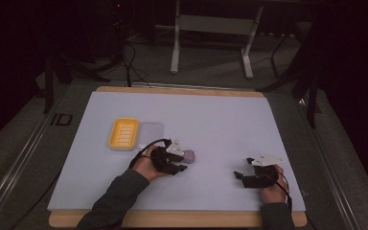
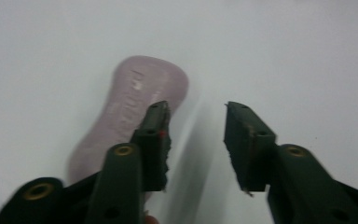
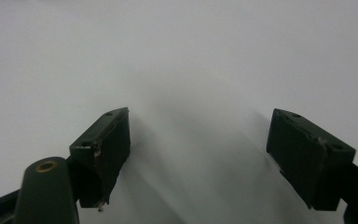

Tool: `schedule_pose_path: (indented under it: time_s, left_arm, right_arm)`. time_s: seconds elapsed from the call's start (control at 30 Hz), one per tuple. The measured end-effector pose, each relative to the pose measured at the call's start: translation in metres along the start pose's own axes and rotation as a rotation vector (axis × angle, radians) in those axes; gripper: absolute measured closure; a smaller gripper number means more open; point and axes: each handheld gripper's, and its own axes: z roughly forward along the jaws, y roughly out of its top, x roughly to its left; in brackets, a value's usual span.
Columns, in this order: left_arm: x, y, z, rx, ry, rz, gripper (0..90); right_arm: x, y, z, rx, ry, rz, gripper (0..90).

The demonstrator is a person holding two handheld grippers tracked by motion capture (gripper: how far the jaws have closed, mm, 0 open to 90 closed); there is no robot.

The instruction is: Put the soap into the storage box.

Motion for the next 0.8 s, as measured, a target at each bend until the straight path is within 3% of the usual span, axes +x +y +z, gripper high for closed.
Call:
schedule_pose_path:
  time_s: [0.1, 0.17, 0.47, 0.63, 0.77, 0.8]
  left_arm:
    - [0.009, 0.003, -0.004, 0.024, 0.011, 0.008, 52.7]
    - [0.012, 0.005, -0.004, 0.035, 0.012, 0.016, 43.3]
    - [0.031, 0.019, 0.012, 0.135, 0.024, 0.041, 21.3]
    - [0.032, 0.022, 0.021, 0.156, 0.004, 0.067, 18.3]
    - [0.033, 0.023, 0.026, 0.186, -0.01, 0.084, 23.8]
    - [0.033, 0.023, 0.03, 0.219, -0.017, 0.102, 23.8]
  right_arm:
    - [0.0, 0.0, 0.0, 0.001, 0.0, -0.001, 21.2]
    - [0.0, 0.0, 0.0, 0.0, 0.001, -0.001, 21.2]
    - [-0.001, 0.0, 0.0, 0.004, 0.007, 0.003, 21.6]
    - [-0.001, 0.0, 0.0, 0.004, 0.01, 0.003, 21.7]
    - [-0.001, 0.0, 0.0, 0.004, 0.012, 0.004, 21.8]
    - [-0.001, 0.0, 0.0, 0.005, 0.012, 0.005, 21.7]
